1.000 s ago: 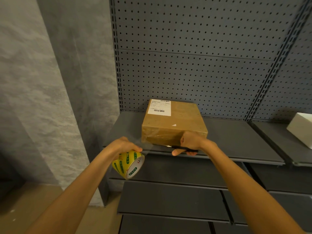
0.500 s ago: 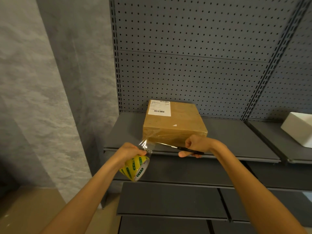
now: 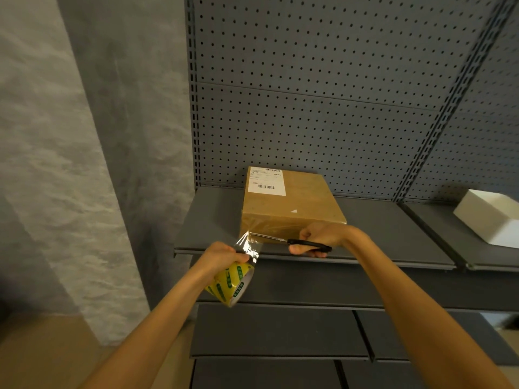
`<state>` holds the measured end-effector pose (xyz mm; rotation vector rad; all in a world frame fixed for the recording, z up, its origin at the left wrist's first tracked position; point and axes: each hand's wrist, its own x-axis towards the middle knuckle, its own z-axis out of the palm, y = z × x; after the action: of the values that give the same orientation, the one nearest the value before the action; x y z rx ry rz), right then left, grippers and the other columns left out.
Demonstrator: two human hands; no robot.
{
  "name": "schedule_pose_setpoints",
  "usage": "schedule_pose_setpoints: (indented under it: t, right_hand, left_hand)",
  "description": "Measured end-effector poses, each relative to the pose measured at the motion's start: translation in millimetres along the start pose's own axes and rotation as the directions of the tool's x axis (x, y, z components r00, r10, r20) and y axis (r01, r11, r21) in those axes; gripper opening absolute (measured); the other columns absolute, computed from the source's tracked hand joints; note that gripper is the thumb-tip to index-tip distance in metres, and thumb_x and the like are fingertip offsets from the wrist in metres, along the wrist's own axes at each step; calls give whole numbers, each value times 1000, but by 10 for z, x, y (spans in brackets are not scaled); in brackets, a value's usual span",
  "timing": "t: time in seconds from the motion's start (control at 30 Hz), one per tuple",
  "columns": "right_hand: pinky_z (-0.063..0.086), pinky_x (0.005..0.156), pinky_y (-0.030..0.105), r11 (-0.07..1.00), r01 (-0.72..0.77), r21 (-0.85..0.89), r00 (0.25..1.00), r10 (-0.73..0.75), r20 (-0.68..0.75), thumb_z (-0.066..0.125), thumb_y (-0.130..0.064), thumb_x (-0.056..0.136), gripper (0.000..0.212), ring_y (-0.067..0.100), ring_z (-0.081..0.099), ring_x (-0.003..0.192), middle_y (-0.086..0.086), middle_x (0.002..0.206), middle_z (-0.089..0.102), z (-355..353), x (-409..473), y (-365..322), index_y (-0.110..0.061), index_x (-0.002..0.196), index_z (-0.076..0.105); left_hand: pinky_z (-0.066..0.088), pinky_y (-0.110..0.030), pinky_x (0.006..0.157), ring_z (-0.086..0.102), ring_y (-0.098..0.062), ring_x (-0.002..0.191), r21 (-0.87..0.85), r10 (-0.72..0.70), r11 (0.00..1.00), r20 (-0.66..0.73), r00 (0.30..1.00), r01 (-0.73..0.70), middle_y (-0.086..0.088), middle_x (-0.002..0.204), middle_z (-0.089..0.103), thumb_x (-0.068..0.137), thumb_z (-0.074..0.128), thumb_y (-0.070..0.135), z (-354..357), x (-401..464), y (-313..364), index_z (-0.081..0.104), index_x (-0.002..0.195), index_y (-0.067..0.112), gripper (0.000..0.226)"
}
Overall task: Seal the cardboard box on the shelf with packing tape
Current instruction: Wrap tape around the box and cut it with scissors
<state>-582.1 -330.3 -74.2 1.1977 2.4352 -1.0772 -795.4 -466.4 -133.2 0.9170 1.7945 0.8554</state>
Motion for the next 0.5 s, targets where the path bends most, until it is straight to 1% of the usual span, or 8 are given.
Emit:
schedule_pose_setpoints:
  t: [0.07, 0.13, 0.23, 0.33, 0.43, 0.5]
  right_hand:
    - [46, 56, 18, 1000, 5, -3, 1000, -5, 6, 66, -66, 66, 56, 7, 49, 49, 2, 63, 57, 11, 41, -39, -12, 74, 54]
    - [46, 57, 18, 1000, 6, -6, 1000, -6, -8, 67, -64, 69, 55, 9, 50, 50, 4, 64, 57, 25, 89, -67, -11, 74, 56]
    - [46, 58, 20, 1000, 8, -13, 1000, -8, -23, 70, -65, 66, 56, 12, 51, 54, 7, 66, 58, 49, 153, -102, -11, 72, 57]
    - [44, 55, 20, 1000, 7, -16, 998, -8, -61, 72, -58, 70, 50, 11, 50, 49, 7, 63, 58, 76, 183, -117, -10, 70, 58]
    - [42, 48, 18, 1000, 16, 0, 994, -16, -106, 74, -52, 72, 48, 11, 49, 46, 8, 61, 58, 93, 188, -117, -6, 74, 61]
    - [41, 45, 17, 1000, 19, 14, 993, -17, -118, 75, -49, 72, 47, 12, 49, 44, 9, 60, 58, 90, 181, -116, -4, 74, 61]
  left_hand:
    - [49, -34, 78, 62, -20, 71, -8, 10, 1000, 2, 1000, -10, -5, 72, 65, 81, 72, 26, 9, -5, -10, 61, 71, 12, 21]
    - [49, -33, 77, 62, -19, 71, -9, 18, 1000, 7, 1000, -18, -4, 72, 64, 81, 72, 26, 11, -8, -22, 62, 72, 12, 19]
    - [50, -36, 82, 64, -21, 75, -1, 26, 1000, 14, 1000, -26, -6, 76, 66, 81, 71, 29, 10, -18, -22, 63, 77, 11, 20]
    - [50, -36, 83, 64, -20, 77, 7, 29, 1000, 1, 1000, -29, -8, 81, 66, 82, 71, 30, 19, -35, -10, 62, 83, 9, 22]
    - [48, -34, 80, 57, -18, 70, -15, 44, 999, -28, 999, -44, -5, 75, 57, 84, 70, 26, 27, -69, 11, 49, 72, 17, 26]
    - [48, -34, 80, 56, -17, 68, -31, 44, 999, -32, 999, -45, -5, 73, 56, 84, 70, 25, 34, -77, 21, 45, 69, 19, 29]
